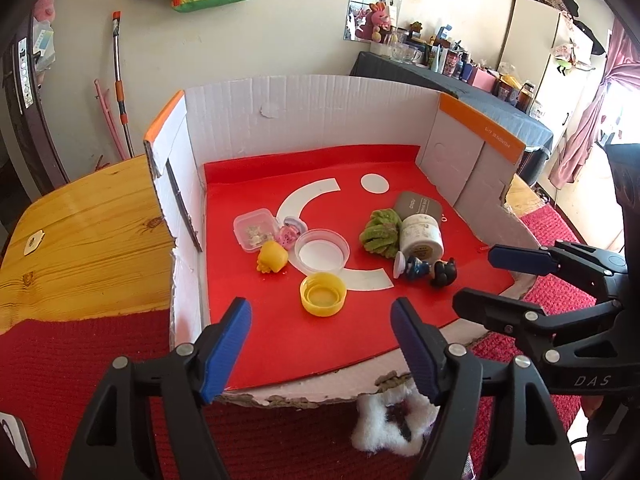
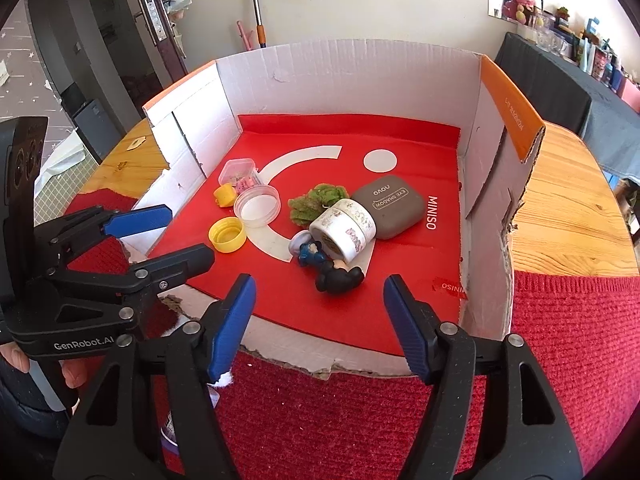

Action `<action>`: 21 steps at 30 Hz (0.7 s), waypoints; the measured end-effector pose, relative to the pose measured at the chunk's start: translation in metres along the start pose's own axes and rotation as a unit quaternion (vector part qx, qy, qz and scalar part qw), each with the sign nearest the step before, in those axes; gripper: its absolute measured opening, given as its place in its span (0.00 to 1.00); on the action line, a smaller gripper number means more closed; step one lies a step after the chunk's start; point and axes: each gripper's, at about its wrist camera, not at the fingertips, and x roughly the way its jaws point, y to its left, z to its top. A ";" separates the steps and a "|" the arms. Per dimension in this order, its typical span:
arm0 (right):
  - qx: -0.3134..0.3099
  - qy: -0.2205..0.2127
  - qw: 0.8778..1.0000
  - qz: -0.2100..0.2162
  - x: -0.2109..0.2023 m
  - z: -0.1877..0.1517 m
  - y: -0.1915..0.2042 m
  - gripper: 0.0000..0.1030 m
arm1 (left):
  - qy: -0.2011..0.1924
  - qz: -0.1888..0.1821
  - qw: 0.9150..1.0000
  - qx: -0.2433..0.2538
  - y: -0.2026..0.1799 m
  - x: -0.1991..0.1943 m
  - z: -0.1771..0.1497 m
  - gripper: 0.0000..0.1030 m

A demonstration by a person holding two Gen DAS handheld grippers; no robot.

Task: Organize objects
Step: 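Open both tools releasing the yellow lid and figurine onto the sheet, then lift both open tools out of the box toward the star tie and purple bottle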

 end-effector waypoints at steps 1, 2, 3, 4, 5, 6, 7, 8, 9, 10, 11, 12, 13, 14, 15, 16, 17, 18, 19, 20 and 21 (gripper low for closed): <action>0.000 -0.001 1.000 -0.002 -0.001 -0.001 0.000 0.66 | -0.002 0.000 1.000 0.000 0.000 -0.002 -0.001 0.75; 0.001 -0.002 1.000 -0.003 -0.003 -0.002 0.000 0.66 | -0.004 0.000 1.000 0.000 -0.001 -0.004 -0.002 0.77; 0.001 -0.003 1.000 -0.005 -0.006 -0.004 0.000 0.68 | -0.007 0.001 1.000 0.000 -0.001 -0.006 -0.003 0.79; 0.001 -0.004 1.000 -0.006 -0.008 -0.006 0.000 0.69 | -0.009 0.002 1.000 0.000 -0.002 -0.007 -0.003 0.79; 0.001 -0.006 1.000 -0.007 -0.010 -0.007 0.001 0.71 | -0.010 0.003 1.000 0.000 -0.002 -0.009 -0.004 0.80; 0.001 -0.008 1.000 -0.009 -0.012 -0.008 0.001 0.72 | -0.012 0.003 1.000 0.000 -0.003 -0.010 -0.005 0.81; 0.000 -0.010 1.000 -0.010 -0.014 -0.009 0.002 0.73 | -0.013 0.003 1.000 0.000 -0.003 -0.012 -0.006 0.82; -0.001 -0.012 1.000 -0.011 -0.017 -0.010 0.002 0.74 | -0.014 0.003 1.000 0.000 -0.003 -0.014 -0.006 0.83; -0.001 -0.013 1.000 -0.012 -0.019 -0.011 0.002 0.75 | -0.016 0.004 1.000 0.001 -0.003 -0.015 -0.007 0.85; -0.002 -0.014 1.000 -0.012 -0.021 -0.012 0.003 0.76 | -0.018 0.005 1.000 0.001 -0.004 -0.017 -0.008 0.86; -0.002 -0.016 1.000 -0.013 -0.023 -0.013 0.003 0.78 | -0.021 0.007 1.000 0.002 -0.004 -0.019 -0.009 0.87; -0.002 -0.017 1.000 -0.014 -0.024 -0.014 0.004 0.78 | -0.023 0.008 1.000 0.002 -0.005 -0.021 -0.010 0.87; -0.002 -0.018 1.000 -0.015 -0.026 -0.014 0.004 0.79 | -0.025 0.008 1.000 0.002 -0.005 -0.023 -0.010 0.88; -0.003 -0.020 1.000 -0.016 -0.027 -0.015 0.005 0.79 | -0.027 0.008 1.000 0.002 -0.005 -0.025 -0.011 0.88; -0.003 -0.021 1.000 -0.018 -0.029 -0.017 0.006 0.79 | -0.028 0.008 1.000 0.001 -0.005 -0.027 -0.012 0.89; -0.004 -0.023 1.000 -0.018 -0.031 -0.018 0.006 0.80 | -0.030 0.009 0.999 0.000 -0.005 -0.029 -0.013 0.91; -0.005 -0.024 1.000 -0.018 -0.033 -0.018 0.007 0.82 | -0.032 0.011 0.999 -0.001 -0.005 -0.030 -0.013 0.93; -0.006 -0.025 0.999 -0.019 -0.035 -0.019 0.009 0.85 | -0.034 0.012 0.999 -0.001 -0.005 -0.032 -0.014 0.94; -0.007 -0.026 0.999 -0.019 -0.036 -0.020 0.010 0.85 | -0.035 0.012 0.999 -0.001 -0.005 -0.033 -0.015 0.94; -0.007 -0.028 0.999 -0.020 -0.038 -0.021 0.010 0.87 | -0.036 0.012 0.999 -0.001 -0.005 -0.035 -0.016 0.94; -0.007 -0.028 0.999 -0.020 -0.040 -0.022 0.011 0.88 | -0.037 0.013 0.999 -0.002 -0.004 -0.037 -0.017 0.94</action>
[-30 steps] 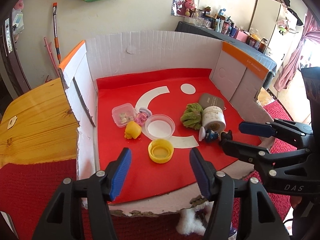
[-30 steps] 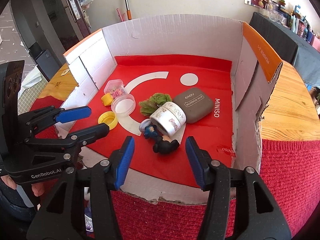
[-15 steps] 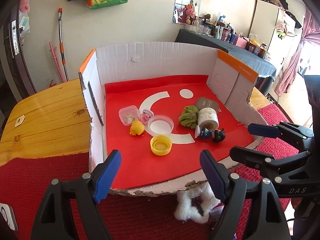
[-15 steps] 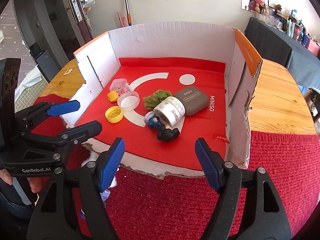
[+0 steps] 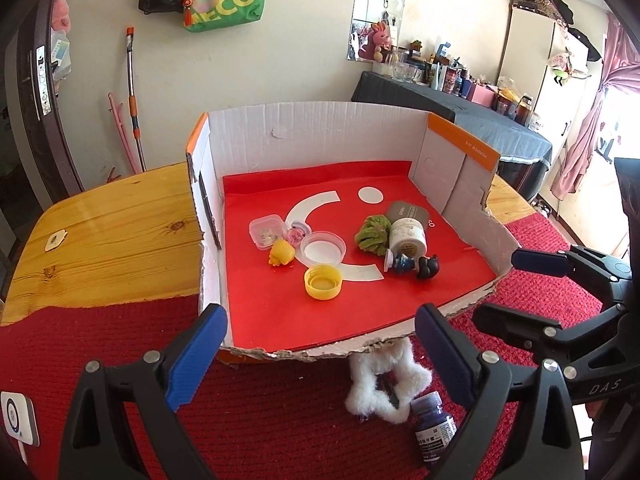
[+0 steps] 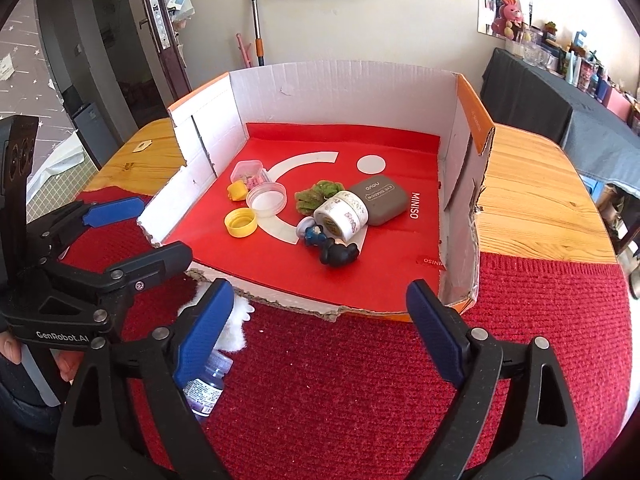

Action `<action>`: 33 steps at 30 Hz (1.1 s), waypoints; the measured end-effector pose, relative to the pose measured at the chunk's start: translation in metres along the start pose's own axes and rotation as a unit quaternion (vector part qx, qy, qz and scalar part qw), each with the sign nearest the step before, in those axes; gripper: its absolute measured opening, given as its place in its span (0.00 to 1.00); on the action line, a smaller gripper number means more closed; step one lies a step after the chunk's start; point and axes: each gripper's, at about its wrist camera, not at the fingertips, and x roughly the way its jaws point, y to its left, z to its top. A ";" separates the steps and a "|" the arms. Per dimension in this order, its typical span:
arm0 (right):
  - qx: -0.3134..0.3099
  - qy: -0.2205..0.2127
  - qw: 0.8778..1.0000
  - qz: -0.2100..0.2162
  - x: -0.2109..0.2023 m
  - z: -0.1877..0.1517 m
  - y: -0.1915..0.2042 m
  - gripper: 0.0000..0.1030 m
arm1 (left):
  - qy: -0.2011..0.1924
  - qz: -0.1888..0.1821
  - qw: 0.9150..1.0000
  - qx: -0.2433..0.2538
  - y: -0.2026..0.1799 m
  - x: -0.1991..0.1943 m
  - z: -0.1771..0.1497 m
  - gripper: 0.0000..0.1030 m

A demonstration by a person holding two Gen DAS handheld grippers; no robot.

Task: Organize objects
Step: 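Lift both open tools out of the box toward the star tie and purple bottle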

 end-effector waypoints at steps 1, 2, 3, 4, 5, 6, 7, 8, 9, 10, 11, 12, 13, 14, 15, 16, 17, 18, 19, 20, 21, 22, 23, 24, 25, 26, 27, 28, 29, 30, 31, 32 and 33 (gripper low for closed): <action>0.001 0.001 1.000 0.002 -0.001 -0.001 0.000 0.89 | -0.001 0.000 1.000 -0.001 0.000 -0.001 -0.001 0.94; 0.002 0.001 1.000 0.003 -0.002 -0.003 0.001 0.90 | -0.002 0.001 1.000 -0.002 0.001 -0.003 -0.002 0.95; 0.001 0.002 1.000 0.002 -0.002 -0.005 0.002 0.90 | -0.004 0.001 1.000 -0.003 0.001 -0.005 -0.003 0.97; 0.001 0.003 1.000 0.002 -0.003 -0.007 0.002 0.90 | -0.005 0.002 1.000 -0.003 0.001 -0.006 -0.004 0.97; 0.001 0.004 1.000 0.002 -0.003 -0.008 0.003 0.90 | -0.005 0.002 1.000 -0.002 0.000 -0.007 -0.005 0.97; 0.002 0.005 1.000 0.003 -0.004 -0.010 0.003 0.90 | -0.005 0.003 1.000 -0.002 0.000 -0.008 -0.006 0.97; 0.002 0.006 1.000 0.003 -0.004 -0.012 0.003 0.90 | -0.004 0.003 1.000 -0.002 0.000 -0.008 -0.008 0.97; 0.003 0.006 1.000 0.004 -0.005 -0.013 0.004 0.90 | -0.004 0.004 1.000 -0.003 0.000 -0.008 -0.009 0.97; 0.003 0.006 1.000 0.004 -0.006 -0.015 0.004 0.90 | -0.003 0.003 1.000 -0.003 0.001 -0.009 -0.011 0.97; 0.003 0.006 1.000 0.004 -0.006 -0.016 0.004 0.90 | -0.003 0.003 1.000 -0.004 0.001 -0.010 -0.012 0.97; 0.004 0.006 1.000 0.004 -0.007 -0.017 0.004 0.90 | -0.002 0.002 1.000 -0.004 0.001 -0.010 -0.014 0.97; 0.003 0.006 1.000 0.004 -0.007 -0.017 0.004 0.90 | -0.002 0.003 1.000 -0.003 0.001 -0.011 -0.015 0.98; 0.003 0.007 1.000 0.004 -0.008 -0.019 0.005 0.90 | -0.002 0.003 1.000 -0.003 0.001 -0.012 -0.017 0.99; 0.003 0.007 1.000 0.005 -0.009 -0.021 0.005 0.90 | -0.002 0.004 1.000 -0.004 0.001 -0.013 -0.018 0.99; 0.003 0.008 1.000 0.005 -0.009 -0.023 0.006 0.90 | -0.002 0.004 1.000 -0.004 0.001 -0.014 -0.020 0.99; 0.003 0.009 1.000 0.006 -0.009 -0.025 0.006 0.90 | -0.002 0.004 1.000 -0.005 0.001 -0.014 -0.021 1.00; 0.003 0.010 1.000 0.007 -0.009 -0.027 0.007 0.90 | -0.001 0.004 1.000 -0.005 0.001 -0.015 -0.023 1.00; 0.003 0.011 1.000 0.007 -0.010 -0.028 0.008 0.90 | 0.000 0.004 1.000 -0.005 0.001 -0.015 -0.025 1.00; 0.003 0.012 1.000 0.008 -0.010 -0.030 0.009 0.90 | 0.000 0.005 1.000 -0.006 0.001 -0.015 -0.026 0.99; 0.003 0.013 1.000 0.009 -0.010 -0.032 0.009 0.90 | 0.000 0.005 1.000 -0.006 0.001 -0.016 -0.027 0.99; 0.002 0.014 1.000 0.009 -0.010 -0.034 0.010 0.90 | 0.000 0.005 1.000 -0.006 0.001 -0.017 -0.029 0.99; 0.001 0.014 1.000 0.010 -0.010 -0.036 0.011 0.90 | 0.001 0.005 1.000 -0.007 0.001 -0.017 -0.030 0.99; 0.000 0.015 1.000 0.010 -0.011 -0.037 0.012 0.90 | 0.001 0.005 1.000 -0.007 0.001 -0.017 -0.030 1.00; 0.000 0.016 1.000 0.011 -0.011 -0.039 0.013 0.90 | 0.001 0.005 1.000 -0.008 0.001 -0.018 -0.032 0.99; -0.001 0.017 1.000 0.012 -0.011 -0.040 0.014 0.90 | 0.002 0.005 1.000 -0.008 0.001 -0.018 -0.034 0.99; -0.002 0.018 1.000 0.013 -0.011 -0.042 0.016 0.90 | 0.003 0.005 1.000 -0.008 0.001 -0.018 -0.036 1.00; -0.003 0.019 1.000 0.014 -0.011 -0.044 0.017 0.90 | 0.004 0.006 1.000 -0.008 0.001 -0.018 -0.037 1.00; -0.004 0.020 1.000 0.015 -0.011 -0.045 0.019 0.90 | 0.004 0.007 1.000 -0.008 0.002 -0.019 -0.039 1.00; -0.005 0.021 1.000 0.017 -0.011 -0.046 0.021 0.90 | 0.005 0.007 1.000 -0.008 0.002 -0.019 -0.040 1.00; -0.006 0.022 1.000 0.018 -0.010 -0.048 0.022 0.90 | 0.006 0.007 1.000 -0.008 0.002 -0.019 -0.041 1.00; -0.008 0.023 1.000 0.019 -0.010 -0.049 0.024 0.90 | 0.006 0.008 1.000 -0.008 0.002 -0.020 -0.043 1.00; -0.009 0.024 0.999 0.021 -0.009 -0.051 0.026 0.90 | 0.006 0.008 1.000 -0.008 0.002 -0.020 -0.044 1.00; -0.011 0.025 0.999 0.023 -0.008 -0.052 0.029 0.90 | 0.007 0.009 1.000 -0.008 0.003 -0.021 -0.046 1.00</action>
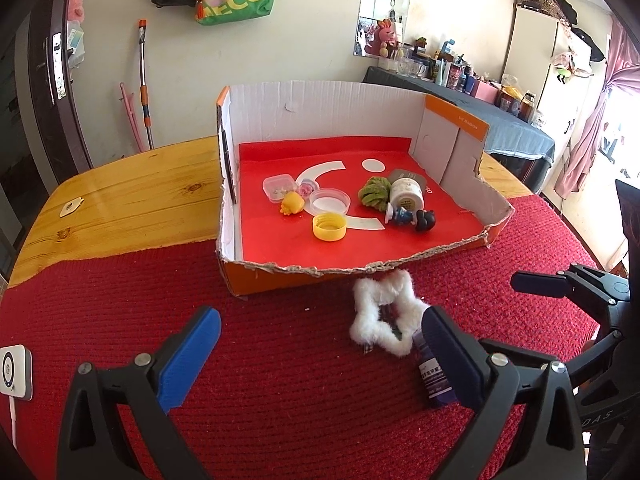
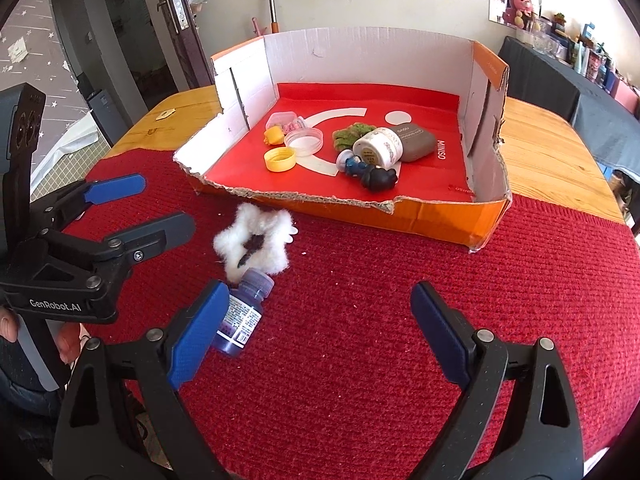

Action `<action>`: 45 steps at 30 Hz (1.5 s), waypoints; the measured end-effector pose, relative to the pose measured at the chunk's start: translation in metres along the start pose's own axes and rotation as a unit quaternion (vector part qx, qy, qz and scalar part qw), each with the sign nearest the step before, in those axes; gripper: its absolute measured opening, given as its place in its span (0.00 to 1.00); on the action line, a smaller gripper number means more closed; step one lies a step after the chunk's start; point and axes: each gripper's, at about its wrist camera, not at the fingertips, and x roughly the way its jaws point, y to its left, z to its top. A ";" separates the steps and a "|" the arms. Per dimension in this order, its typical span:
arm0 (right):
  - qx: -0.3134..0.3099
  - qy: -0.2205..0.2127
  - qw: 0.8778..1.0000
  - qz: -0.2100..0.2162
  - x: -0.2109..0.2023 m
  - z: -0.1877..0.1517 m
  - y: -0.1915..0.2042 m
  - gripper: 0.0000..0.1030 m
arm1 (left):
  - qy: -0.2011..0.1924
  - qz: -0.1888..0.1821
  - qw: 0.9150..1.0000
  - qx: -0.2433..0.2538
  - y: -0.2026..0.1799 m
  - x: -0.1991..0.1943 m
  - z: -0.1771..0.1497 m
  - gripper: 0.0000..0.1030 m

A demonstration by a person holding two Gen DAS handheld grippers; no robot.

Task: Organize objects
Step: 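Lift both open tools out of the box toward the star tie and purple bottle, then grasp the white fluffy star tie with left tool while right tool grasps the purple bottle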

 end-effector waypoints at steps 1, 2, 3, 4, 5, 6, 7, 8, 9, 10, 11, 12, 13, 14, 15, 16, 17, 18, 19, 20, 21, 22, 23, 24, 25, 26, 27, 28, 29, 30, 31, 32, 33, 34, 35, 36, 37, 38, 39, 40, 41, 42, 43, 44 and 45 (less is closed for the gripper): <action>-0.002 0.002 1.000 0.002 0.001 -0.001 0.002 0.90 | 0.000 0.001 1.000 -0.001 0.000 0.000 -0.001 1.00; -0.003 0.004 1.000 0.004 0.003 -0.002 0.005 0.90 | 0.001 0.001 1.000 -0.001 0.001 -0.001 -0.002 1.00; -0.006 0.006 1.000 0.006 0.005 -0.004 0.007 0.90 | 0.001 0.002 1.000 -0.002 0.002 -0.001 -0.004 1.00; -0.008 0.008 1.000 0.007 0.006 -0.005 0.010 0.90 | 0.002 0.002 1.000 -0.003 0.003 -0.001 -0.005 1.00; -0.011 0.010 1.000 0.008 0.008 -0.006 0.012 0.90 | 0.003 0.003 1.000 -0.005 0.004 -0.002 -0.006 1.00; -0.013 0.011 1.000 0.008 0.010 -0.008 0.014 0.90 | 0.004 0.003 1.000 -0.006 0.005 -0.002 -0.007 1.00; -0.016 0.013 1.000 0.009 0.012 -0.009 0.017 0.90 | 0.004 0.003 1.000 -0.007 0.006 -0.002 -0.008 1.00; -0.019 0.015 1.000 0.010 0.014 -0.010 0.019 0.90 | 0.004 0.003 1.000 -0.007 0.006 -0.003 -0.009 1.00; -0.022 0.017 1.000 0.011 0.016 -0.011 0.022 0.90 | 0.004 0.004 1.000 -0.007 0.007 -0.003 -0.010 1.00; -0.024 0.019 0.999 0.012 0.017 -0.012 0.024 0.90 | 0.004 0.005 1.000 -0.007 0.007 -0.004 -0.010 1.00; -0.026 0.020 0.999 0.013 0.019 -0.013 0.026 0.90 | 0.004 0.005 1.000 -0.007 0.008 -0.004 -0.011 1.00; -0.029 0.022 0.999 0.013 0.021 -0.013 0.028 0.90 | 0.004 0.005 1.000 -0.007 0.008 -0.004 -0.011 1.00; -0.031 0.023 0.999 0.013 0.023 -0.014 0.030 0.90 | 0.005 0.005 1.000 -0.007 0.009 -0.004 -0.012 1.00; -0.034 0.025 0.999 0.012 0.025 -0.015 0.032 0.90 | 0.005 0.005 1.000 -0.007 0.008 -0.004 -0.012 1.00; -0.035 0.026 0.999 0.011 0.027 -0.016 0.033 0.90 | 0.006 0.004 1.000 -0.006 0.009 -0.004 -0.012 1.00; -0.036 0.029 0.999 0.010 0.029 -0.017 0.034 0.90 | 0.006 0.004 1.000 -0.006 0.009 -0.004 -0.013 1.00; -0.037 0.031 0.999 0.008 0.031 -0.017 0.034 0.90 | 0.007 0.003 1.000 -0.005 0.009 -0.004 -0.013 1.00; -0.037 0.033 0.999 0.006 0.033 -0.018 0.033 0.90 | 0.008 0.003 1.000 -0.005 0.009 -0.004 -0.014 1.00; -0.037 0.033 0.999 0.002 0.034 -0.018 0.032 0.90 | 0.008 0.002 1.000 -0.005 0.009 -0.004 -0.014 1.00; -0.037 0.033 0.999 -0.003 0.034 -0.018 0.031 0.90 | 0.009 0.002 1.000 -0.005 0.009 -0.002 -0.014 1.00; -0.036 0.032 0.999 -0.006 0.034 -0.018 0.030 0.90 | 0.010 0.001 1.000 -0.006 0.009 -0.002 -0.014 1.00; -0.034 0.032 0.999 -0.008 0.034 -0.018 0.028 0.90 | 0.011 0.000 1.000 -0.005 0.009 -0.001 -0.014 1.00; -0.032 0.031 0.999 -0.009 0.033 -0.018 0.026 0.90 | 0.012 0.000 1.000 -0.005 0.008 0.001 -0.015 1.00; -0.030 0.030 0.999 -0.012 0.033 -0.018 0.024 0.90 | 0.014 -0.001 1.000 -0.005 0.007 0.002 -0.015 1.00; -0.028 0.029 0.999 -0.017 0.032 -0.017 0.021 0.90 | 0.015 -0.002 1.000 -0.004 0.007 0.003 -0.015 1.00; -0.025 0.028 0.999 -0.020 0.031 -0.017 0.018 0.90 | 0.016 -0.003 1.000 -0.004 0.006 0.004 -0.015 1.00; -0.023 0.027 0.999 -0.024 0.031 -0.017 0.015 0.90 | 0.017 -0.003 1.000 -0.004 0.005 0.005 -0.015 1.00; -0.020 0.027 0.999 -0.026 0.030 -0.017 0.012 0.90 | 0.018 -0.004 1.000 -0.004 0.005 0.007 -0.015 1.00; -0.016 0.026 0.999 -0.029 0.029 -0.017 0.008 0.90 | 0.019 -0.005 1.000 -0.004 0.004 0.008 -0.016 1.00; -0.012 0.026 0.999 -0.032 0.029 -0.017 0.004 0.90 | 0.020 -0.006 1.000 -0.003 0.004 0.009 -0.016 1.00; -0.008 0.025 0.999 -0.037 0.028 -0.017 0.000 0.90 | 0.021 -0.007 1.000 -0.003 0.003 0.010 -0.016 1.00; -0.004 0.024 0.999 -0.042 0.027 -0.016 -0.004 0.90 | 0.023 -0.008 1.000 -0.003 0.002 0.011 -0.016 1.00; 0.000 0.022 0.999 -0.047 0.026 -0.016 -0.008 0.90 | 0.024 -0.009 1.000 -0.002 0.002 0.013 -0.016 1.00; 0.003 0.020 0.999 -0.051 0.024 -0.015 -0.012 0.90 | 0.025 -0.010 1.000 -0.002 0.001 0.014 -0.015 0.99; 0.006 0.018 0.998 -0.055 0.023 -0.014 -0.015 0.90 | 0.026 -0.011 1.000 -0.002 0.000 0.016 -0.015 1.00; 0.008 0.015 0.998 -0.061 0.022 -0.014 -0.018 0.90 | 0.027 -0.012 1.000 -0.002 0.000 0.017 -0.015 1.00; 0.010 0.013 0.998 -0.065 0.021 -0.013 -0.021 0.90 | 0.028 -0.013 1.000 -0.002 -0.001 0.019 -0.015 1.00; 0.011 0.013 0.998 -0.066 0.021 -0.012 -0.023 0.90 | 0.029 -0.014 0.999 -0.001 -0.002 0.020 -0.014 1.00; 0.012 0.013 0.998 -0.063 0.022 -0.011 -0.024 0.90 | 0.031 -0.015 0.999 -0.001 -0.002 0.021 -0.014 1.00; 0.009 0.013 0.998 -0.061 0.022 -0.010 -0.024 0.90 | 0.032 -0.015 0.999 0.000 -0.003 0.022 -0.014 1.00; 0.004 0.014 0.998 -0.058 0.024 -0.009 -0.023 0.90 | 0.033 -0.016 0.999 0.001 -0.004 0.023 -0.014 1.00; -0.001 0.015 0.998 -0.055 0.025 -0.008 -0.022 0.90 | 0.034 -0.015 0.999 0.002 -0.004 0.024 -0.014 1.00; -0.004 0.016 0.998 -0.053 0.027 -0.007 -0.022 0.90 | 0.035 -0.015 0.999 0.002 -0.004 0.025 -0.014 1.00; -0.006 0.017 0.999 -0.050 0.028 -0.006 -0.022 0.90 | 0.036 -0.015 0.999 0.002 -0.004 0.026 -0.015 1.00; -0.008 0.017 0.999 -0.047 0.029 -0.006 -0.022 0.90 | 0.037 -0.014 0.999 0.002 -0.004 0.027 -0.015 1.00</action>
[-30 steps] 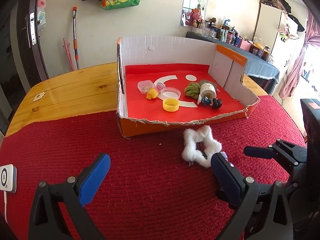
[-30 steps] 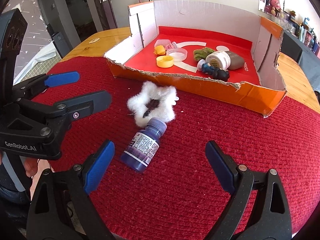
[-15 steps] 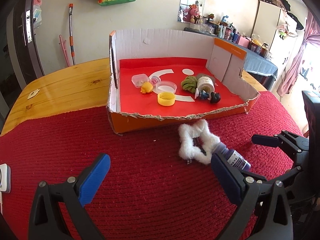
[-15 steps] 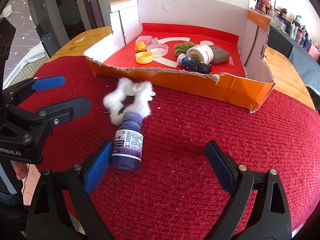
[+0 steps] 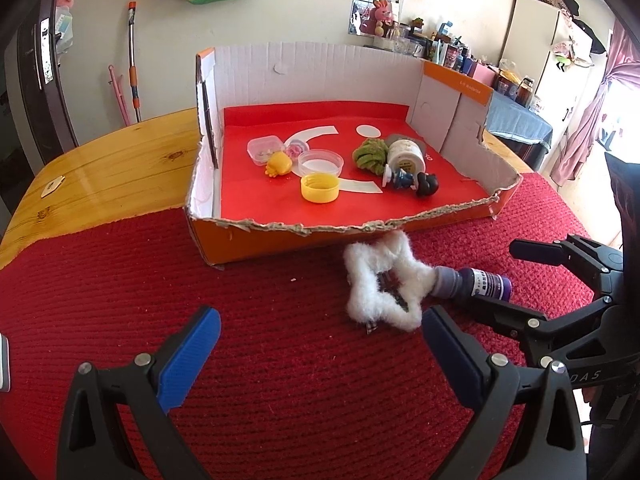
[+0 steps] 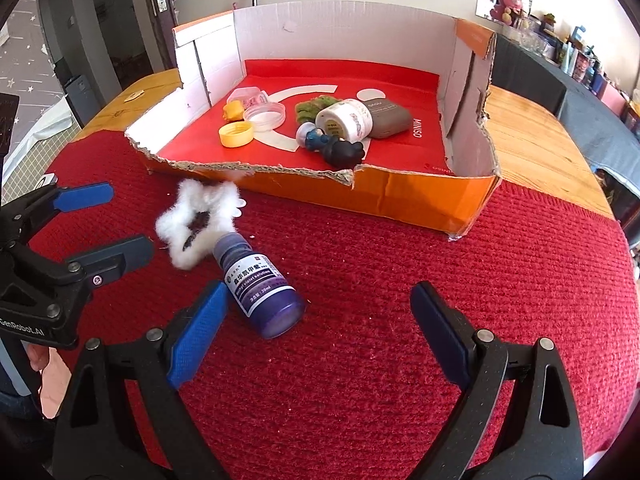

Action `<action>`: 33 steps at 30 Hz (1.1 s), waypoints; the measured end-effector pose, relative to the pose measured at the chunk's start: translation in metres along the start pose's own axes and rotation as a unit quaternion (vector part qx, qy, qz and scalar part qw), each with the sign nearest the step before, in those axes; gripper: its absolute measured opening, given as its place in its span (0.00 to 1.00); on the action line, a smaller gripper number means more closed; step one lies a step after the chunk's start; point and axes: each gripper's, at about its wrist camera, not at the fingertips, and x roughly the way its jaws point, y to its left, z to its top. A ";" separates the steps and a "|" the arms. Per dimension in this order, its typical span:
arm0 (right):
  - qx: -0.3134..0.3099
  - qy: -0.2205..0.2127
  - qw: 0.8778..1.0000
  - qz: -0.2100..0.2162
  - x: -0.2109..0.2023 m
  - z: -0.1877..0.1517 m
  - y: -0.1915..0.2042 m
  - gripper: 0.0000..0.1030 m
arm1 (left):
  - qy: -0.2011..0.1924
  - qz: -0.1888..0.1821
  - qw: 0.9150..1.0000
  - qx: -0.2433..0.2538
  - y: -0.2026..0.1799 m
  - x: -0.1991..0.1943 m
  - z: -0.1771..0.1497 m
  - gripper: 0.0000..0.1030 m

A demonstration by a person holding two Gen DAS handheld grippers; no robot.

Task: Organize objects
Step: 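Grasp the white fluffy star tie with left tool while right tool grasps the purple bottle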

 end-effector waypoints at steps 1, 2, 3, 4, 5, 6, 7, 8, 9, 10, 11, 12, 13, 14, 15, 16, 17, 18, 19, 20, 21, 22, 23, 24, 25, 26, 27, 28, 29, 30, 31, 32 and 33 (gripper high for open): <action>-0.002 0.001 1.000 0.003 0.001 0.001 0.000 0.90 | 0.001 0.001 1.000 0.000 0.000 0.001 0.000 0.99; -0.003 0.002 1.000 0.006 0.003 0.002 0.000 0.90 | 0.002 0.001 1.000 -0.001 0.001 0.002 0.000 1.00; -0.004 0.002 1.000 0.008 0.004 0.002 0.000 0.90 | 0.004 0.001 1.000 -0.001 0.000 0.002 0.000 0.99; -0.007 0.002 1.000 0.009 0.005 0.003 0.001 0.90 | 0.005 0.001 1.000 0.001 0.000 0.003 0.001 0.99; -0.008 0.002 1.000 0.009 0.007 0.004 0.001 0.90 | 0.005 0.001 1.000 0.002 -0.001 0.004 0.001 0.99; -0.009 0.001 1.000 0.008 0.008 0.005 0.001 0.90 | 0.005 0.000 1.000 0.004 -0.003 0.004 0.002 1.00; -0.009 -0.001 1.000 0.004 0.008 0.005 0.000 0.90 | 0.005 -0.002 1.000 0.007 -0.005 0.005 0.002 1.00; -0.007 -0.003 1.000 -0.002 0.008 0.006 -0.002 0.90 | 0.005 -0.003 1.000 0.010 -0.007 0.006 0.003 1.00; -0.003 -0.005 1.000 -0.006 0.008 0.007 -0.004 0.90 | 0.005 -0.005 1.000 0.013 -0.009 0.006 0.004 1.00; 0.002 -0.006 1.000 -0.009 0.008 0.007 -0.008 0.90 | 0.006 -0.006 1.000 0.016 -0.011 0.007 0.004 1.00; 0.006 -0.006 1.000 -0.010 0.008 0.008 -0.011 0.90 | 0.007 -0.007 1.000 0.019 -0.014 0.009 0.005 1.00; 0.007 -0.005 1.000 -0.013 0.008 0.008 -0.013 0.89 | 0.008 -0.008 1.000 0.022 -0.016 0.011 0.006 1.00; 0.008 -0.005 1.000 -0.013 0.008 0.008 -0.015 0.89 | 0.009 -0.009 1.000 0.023 -0.018 0.013 0.006 1.00; 0.009 -0.004 1.000 -0.011 0.007 0.007 -0.016 0.86 | 0.010 -0.009 1.000 0.025 -0.019 0.015 0.006 1.00; 0.009 -0.003 1.000 -0.010 0.007 0.006 -0.017 0.81 | 0.011 -0.010 1.000 0.026 -0.021 0.017 0.006 0.99; 0.008 -0.002 1.000 -0.008 0.006 0.005 -0.016 0.79 | 0.012 -0.010 0.999 0.028 -0.022 0.018 0.007 0.99; 0.006 0.000 1.000 -0.006 0.006 0.003 -0.015 0.76 | 0.012 -0.010 0.999 0.029 -0.023 0.020 0.007 0.99; 0.004 0.003 1.000 -0.004 0.006 0.002 -0.014 0.72 | 0.012 -0.010 0.999 0.030 -0.023 0.021 0.007 0.98; 0.003 0.003 1.000 -0.004 0.006 0.000 -0.013 0.71 | 0.011 -0.009 0.999 0.031 -0.024 0.023 0.007 0.98; 0.001 0.002 1.000 -0.006 0.005 -0.001 -0.012 0.69 | 0.011 -0.009 0.999 0.032 -0.024 0.024 0.007 0.96; 0.000 0.001 1.000 -0.005 0.005 -0.002 -0.012 0.65 | 0.012 -0.009 0.999 0.032 -0.024 0.025 0.008 0.95; 0.001 0.000 1.000 -0.003 0.004 -0.002 -0.011 0.63 | 0.013 -0.009 0.999 0.032 -0.024 0.026 0.008 0.95; 0.002 -0.002 1.000 -0.003 0.004 -0.001 -0.011 0.58 | 0.013 -0.008 0.999 0.033 -0.024 0.028 0.009 0.92; 0.003 -0.003 1.000 -0.001 0.003 -0.001 -0.010 0.53 | 0.013 -0.007 0.999 0.034 -0.025 0.028 0.009 0.91; 0.002 -0.003 1.000 0.001 0.003 -0.001 -0.009 0.50 | 0.013 -0.006 0.999 0.035 -0.025 0.029 0.009 0.90; 0.000 -0.003 1.000 0.000 0.003 -0.001 -0.008 0.46 | 0.013 -0.005 0.999 0.036 -0.026 0.028 0.008 0.88; -0.002 -0.003 1.000 0.000 0.003 -0.001 -0.007 0.42 | 0.013 -0.004 0.999 0.037 -0.026 0.028 0.008 0.86; -0.005 -0.003 1.000 0.001 0.003 -0.001 -0.005 0.41 | 0.014 -0.002 0.999 0.038 -0.027 0.028 0.008 0.85; -0.007 -0.003 1.000 0.002 0.003 -0.002 -0.004 0.37 | 0.014 0.004 0.999 0.039 -0.027 0.029 0.007 0.82; -0.009 -0.003 1.000 0.002 0.003 -0.002 -0.002 0.34 | 0.015 0.009 0.999 0.041 -0.028 0.029 0.007 0.81; -0.011 -0.003 1.000 0.002 0.003 -0.003 -0.001 0.33 | 0.015 0.013 0.999 0.044 -0.029 0.029 0.006 0.80; -0.011 -0.003 1.000 0.003 0.003 -0.003 0.000 0.31 | 0.014 0.014 0.999 0.046 -0.030 0.029 0.006 0.76; -0.012 -0.002 1.000 0.005 0.003 -0.003 0.000 0.28 | 0.013 0.014 0.999 0.048 -0.031 0.028 0.005 0.72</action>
